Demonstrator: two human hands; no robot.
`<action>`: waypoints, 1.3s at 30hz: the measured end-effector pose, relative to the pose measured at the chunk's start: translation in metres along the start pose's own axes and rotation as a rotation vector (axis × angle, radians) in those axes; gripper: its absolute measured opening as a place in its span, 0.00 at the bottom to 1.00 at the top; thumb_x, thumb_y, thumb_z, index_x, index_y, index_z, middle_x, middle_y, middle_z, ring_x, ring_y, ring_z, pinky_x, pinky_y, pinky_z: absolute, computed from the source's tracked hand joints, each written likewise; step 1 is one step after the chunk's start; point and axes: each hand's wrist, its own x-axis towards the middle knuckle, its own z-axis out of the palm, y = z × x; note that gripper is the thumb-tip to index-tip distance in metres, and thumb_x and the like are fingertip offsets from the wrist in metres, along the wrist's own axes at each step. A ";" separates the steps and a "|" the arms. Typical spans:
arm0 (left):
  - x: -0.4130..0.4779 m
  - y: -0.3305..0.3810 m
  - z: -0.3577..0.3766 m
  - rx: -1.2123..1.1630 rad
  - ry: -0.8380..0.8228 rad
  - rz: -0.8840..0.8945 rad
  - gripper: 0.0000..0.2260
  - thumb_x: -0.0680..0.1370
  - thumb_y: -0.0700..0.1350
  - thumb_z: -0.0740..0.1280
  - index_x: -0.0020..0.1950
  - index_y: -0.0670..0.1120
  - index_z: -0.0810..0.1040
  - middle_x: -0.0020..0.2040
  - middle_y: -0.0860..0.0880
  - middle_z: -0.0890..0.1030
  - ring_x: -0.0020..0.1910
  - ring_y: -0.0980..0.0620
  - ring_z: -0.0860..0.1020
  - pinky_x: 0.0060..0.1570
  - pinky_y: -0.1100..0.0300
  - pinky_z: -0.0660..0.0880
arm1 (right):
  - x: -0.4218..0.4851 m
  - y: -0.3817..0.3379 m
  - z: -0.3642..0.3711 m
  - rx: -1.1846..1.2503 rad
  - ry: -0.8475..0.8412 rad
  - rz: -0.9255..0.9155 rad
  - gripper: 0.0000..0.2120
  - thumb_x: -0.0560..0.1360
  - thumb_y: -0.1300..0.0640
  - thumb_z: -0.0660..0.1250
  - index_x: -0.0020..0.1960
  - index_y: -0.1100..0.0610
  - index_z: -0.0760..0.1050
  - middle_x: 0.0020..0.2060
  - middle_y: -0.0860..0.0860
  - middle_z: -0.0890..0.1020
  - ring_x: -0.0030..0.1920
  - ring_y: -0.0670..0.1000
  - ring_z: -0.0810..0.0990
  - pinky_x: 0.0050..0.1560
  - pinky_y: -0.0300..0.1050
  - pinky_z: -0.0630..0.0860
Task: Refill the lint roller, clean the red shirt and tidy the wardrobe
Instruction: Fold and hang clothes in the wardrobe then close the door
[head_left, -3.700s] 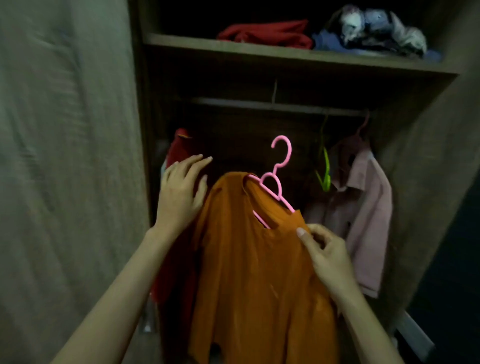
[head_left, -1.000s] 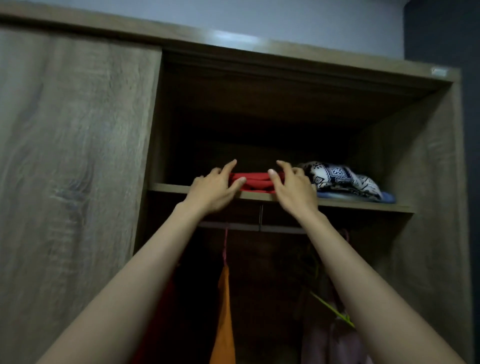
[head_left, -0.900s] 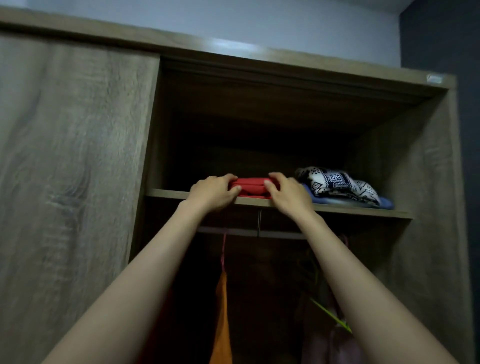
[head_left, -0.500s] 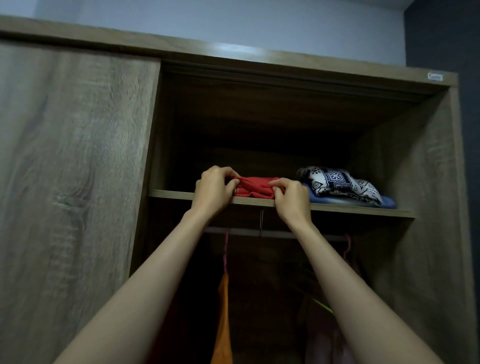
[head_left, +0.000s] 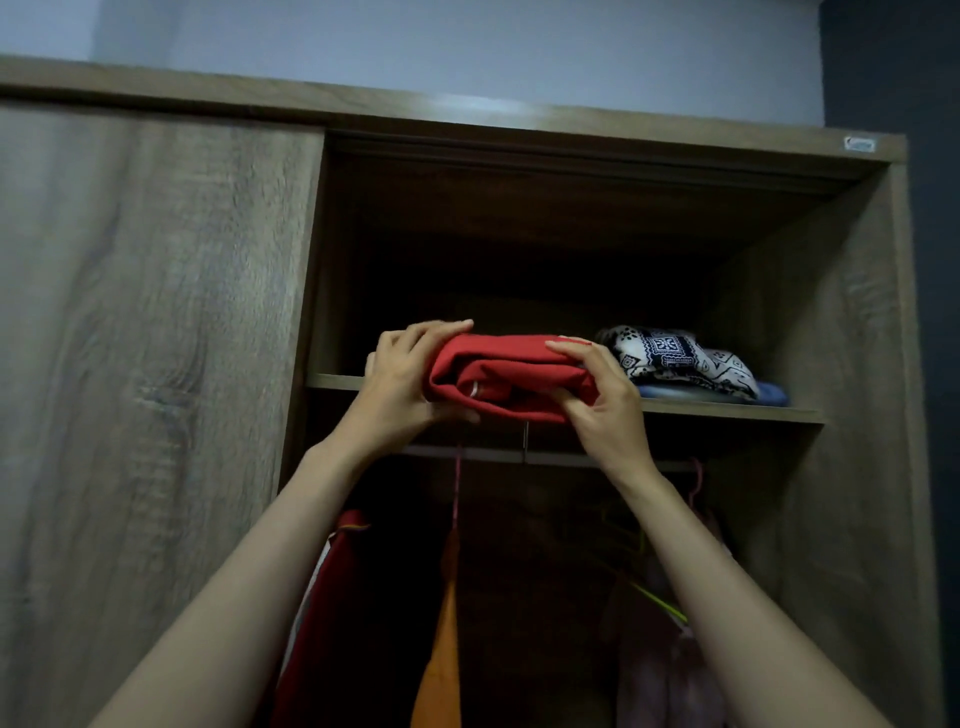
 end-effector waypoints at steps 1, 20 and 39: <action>0.001 -0.001 -0.001 -0.010 -0.003 -0.003 0.31 0.68 0.67 0.65 0.70 0.61 0.66 0.67 0.56 0.70 0.63 0.51 0.65 0.62 0.42 0.66 | 0.001 0.000 -0.001 0.001 0.019 -0.009 0.19 0.72 0.61 0.70 0.61 0.51 0.76 0.60 0.48 0.75 0.61 0.41 0.72 0.64 0.46 0.72; -0.022 0.103 -0.014 -0.738 0.360 -0.117 0.09 0.75 0.53 0.68 0.54 0.60 0.76 0.51 0.60 0.82 0.54 0.61 0.80 0.52 0.70 0.72 | 0.000 -0.099 -0.035 0.272 0.327 0.080 0.22 0.75 0.37 0.58 0.38 0.56 0.71 0.33 0.52 0.73 0.35 0.50 0.71 0.40 0.49 0.72; -0.255 0.135 0.095 -0.830 -0.010 -0.787 0.11 0.72 0.51 0.70 0.54 0.54 0.79 0.48 0.57 0.84 0.50 0.60 0.82 0.52 0.64 0.76 | -0.272 -0.060 -0.024 0.192 0.124 0.574 0.03 0.75 0.55 0.68 0.43 0.53 0.76 0.39 0.48 0.81 0.43 0.45 0.80 0.47 0.38 0.74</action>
